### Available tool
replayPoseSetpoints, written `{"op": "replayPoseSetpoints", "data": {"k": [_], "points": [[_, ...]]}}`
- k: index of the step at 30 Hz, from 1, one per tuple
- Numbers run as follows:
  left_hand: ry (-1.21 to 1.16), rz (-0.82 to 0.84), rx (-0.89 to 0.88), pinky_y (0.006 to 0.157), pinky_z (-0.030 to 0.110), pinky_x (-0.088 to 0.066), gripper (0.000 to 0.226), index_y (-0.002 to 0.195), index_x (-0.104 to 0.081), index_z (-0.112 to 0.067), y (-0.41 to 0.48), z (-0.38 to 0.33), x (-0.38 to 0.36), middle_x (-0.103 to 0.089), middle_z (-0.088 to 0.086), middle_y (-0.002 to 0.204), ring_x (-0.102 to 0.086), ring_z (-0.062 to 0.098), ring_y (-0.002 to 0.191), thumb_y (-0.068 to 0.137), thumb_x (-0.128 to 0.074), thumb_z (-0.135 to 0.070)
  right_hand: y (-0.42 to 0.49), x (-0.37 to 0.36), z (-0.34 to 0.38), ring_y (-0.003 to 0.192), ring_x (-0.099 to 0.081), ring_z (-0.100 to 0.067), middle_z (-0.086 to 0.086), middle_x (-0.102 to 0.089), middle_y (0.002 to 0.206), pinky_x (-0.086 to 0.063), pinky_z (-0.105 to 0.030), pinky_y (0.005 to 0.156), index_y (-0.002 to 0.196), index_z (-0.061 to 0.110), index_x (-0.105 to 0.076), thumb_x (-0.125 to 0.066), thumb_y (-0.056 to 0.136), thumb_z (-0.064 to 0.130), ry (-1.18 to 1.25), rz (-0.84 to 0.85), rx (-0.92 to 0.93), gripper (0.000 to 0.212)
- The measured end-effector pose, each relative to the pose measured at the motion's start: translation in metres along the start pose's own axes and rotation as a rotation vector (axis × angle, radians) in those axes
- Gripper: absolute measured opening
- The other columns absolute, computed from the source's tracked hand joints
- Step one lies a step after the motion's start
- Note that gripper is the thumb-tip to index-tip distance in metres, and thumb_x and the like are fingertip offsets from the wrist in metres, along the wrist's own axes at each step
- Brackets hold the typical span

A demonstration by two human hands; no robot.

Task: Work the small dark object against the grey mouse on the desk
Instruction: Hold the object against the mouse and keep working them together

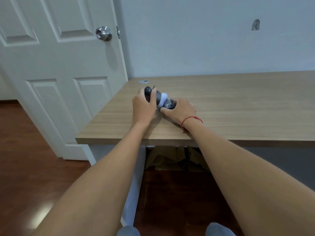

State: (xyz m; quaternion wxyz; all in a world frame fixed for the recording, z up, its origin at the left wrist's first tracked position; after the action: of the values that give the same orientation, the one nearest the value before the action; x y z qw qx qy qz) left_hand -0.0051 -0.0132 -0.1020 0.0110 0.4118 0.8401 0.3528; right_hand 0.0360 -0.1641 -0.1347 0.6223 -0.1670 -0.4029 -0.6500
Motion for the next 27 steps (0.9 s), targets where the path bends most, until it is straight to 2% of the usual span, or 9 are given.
{"op": "replayPoseSetpoints", "data": {"k": [4, 8, 12, 14, 17, 21, 24, 27], "points": [[0.179, 0.013, 0.108, 0.065, 0.029, -0.034, 0.023, 0.083, -0.054, -0.002, 0.003, 0.018, -0.001, -0.055, 0.01, 0.079, -0.047, 0.023, 0.073, 0.093, -0.052, -0.023, -0.001, -0.001, 0.0, 0.09, -0.063, -0.023, -0.001, -0.071, 0.092, -0.046, -0.037, 0.093, 0.1, 0.024, -0.069, -0.062, 0.072, 0.049, 0.031, 0.009, -0.003, 0.037], [0.008, -0.033, 0.053, 0.068, 0.026, -0.039, 0.028, 0.084, -0.056, -0.003, 0.002, 0.006, 0.003, -0.056, 0.005, 0.077, -0.05, 0.02, 0.074, 0.094, -0.054, -0.028, -0.001, -0.002, -0.001, 0.088, -0.063, -0.024, 0.0, -0.07, 0.088, -0.047, -0.037, 0.09, 0.095, 0.025, -0.068, -0.06, 0.072, 0.05, 0.025, 0.013, -0.011, 0.035], [0.122, -0.034, 0.152, 0.059, 0.019, -0.025, 0.025, 0.076, -0.048, -0.006, 0.004, 0.022, 0.006, -0.053, 0.007, 0.076, -0.045, 0.021, 0.074, 0.094, -0.053, -0.023, -0.002, -0.003, 0.001, 0.093, -0.063, -0.024, 0.0, -0.071, 0.095, -0.047, -0.04, 0.094, 0.102, 0.027, -0.068, -0.06, 0.072, 0.052, 0.024, 0.025, -0.009, 0.041], [0.093, -0.047, 0.161, 0.059, 0.02, -0.026, 0.026, 0.077, -0.049, -0.006, 0.005, 0.024, 0.007, -0.054, 0.008, 0.077, -0.047, 0.022, 0.075, 0.094, -0.053, -0.024, -0.003, -0.002, 0.001, 0.093, -0.063, -0.024, 0.001, -0.071, 0.094, -0.048, -0.04, 0.093, 0.101, 0.027, -0.068, -0.058, 0.069, 0.054, 0.026, 0.017, -0.017, 0.043], [-0.027, -0.043, 0.09, 0.071, 0.03, -0.042, 0.027, 0.078, -0.053, -0.006, 0.005, 0.014, 0.003, -0.057, 0.006, 0.075, -0.054, 0.024, 0.076, 0.093, -0.055, -0.028, -0.003, 0.0, 0.001, 0.091, -0.063, -0.024, 0.002, -0.068, 0.089, -0.048, -0.04, 0.091, 0.097, 0.024, -0.066, -0.057, 0.07, 0.06, -0.003, 0.004, -0.03, 0.045], [0.045, -0.013, 0.119, 0.069, 0.03, -0.037, 0.026, 0.074, -0.047, -0.009, 0.006, 0.023, 0.0, -0.053, 0.004, 0.072, -0.051, 0.027, 0.079, 0.093, -0.055, -0.025, -0.003, 0.003, -0.001, 0.092, -0.064, -0.023, 0.0, -0.069, 0.094, -0.049, -0.04, 0.091, 0.097, 0.02, -0.065, -0.06, 0.069, 0.073, -0.042, -0.039, -0.068, 0.06], [0.02, -0.026, 0.111, 0.066, 0.023, -0.032, 0.028, 0.073, -0.046, -0.008, 0.006, 0.021, 0.003, -0.046, -0.004, 0.063, -0.047, 0.022, 0.075, 0.093, -0.056, -0.026, -0.001, 0.0, -0.001, 0.099, -0.064, -0.027, -0.005, -0.07, 0.102, -0.048, -0.04, 0.092, 0.104, 0.017, -0.065, -0.062, 0.074, 0.065, -0.079, -0.007, -0.049, 0.057], [-0.055, -0.05, 0.047, 0.061, 0.018, -0.032, 0.025, 0.077, -0.05, -0.009, 0.004, 0.009, 0.005, -0.051, -0.001, 0.067, -0.049, 0.019, 0.07, 0.093, -0.057, -0.027, 0.002, -0.005, 0.001, 0.1, -0.063, -0.028, -0.006, -0.069, 0.105, -0.049, -0.04, 0.089, 0.109, 0.016, -0.064, -0.065, 0.079, 0.054, -0.04, 0.028, -0.006, 0.048]]}}
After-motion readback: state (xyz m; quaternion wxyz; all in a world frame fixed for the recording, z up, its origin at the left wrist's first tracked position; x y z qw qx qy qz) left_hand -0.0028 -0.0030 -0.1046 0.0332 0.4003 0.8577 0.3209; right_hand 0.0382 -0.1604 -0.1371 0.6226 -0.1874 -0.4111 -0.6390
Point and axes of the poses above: each hand's wrist, its own y-axis towards the middle knuckle, its own x-axis out of the back of the hand, z = x × y, the point moved 8 cm from there along y, towards the middle knuckle
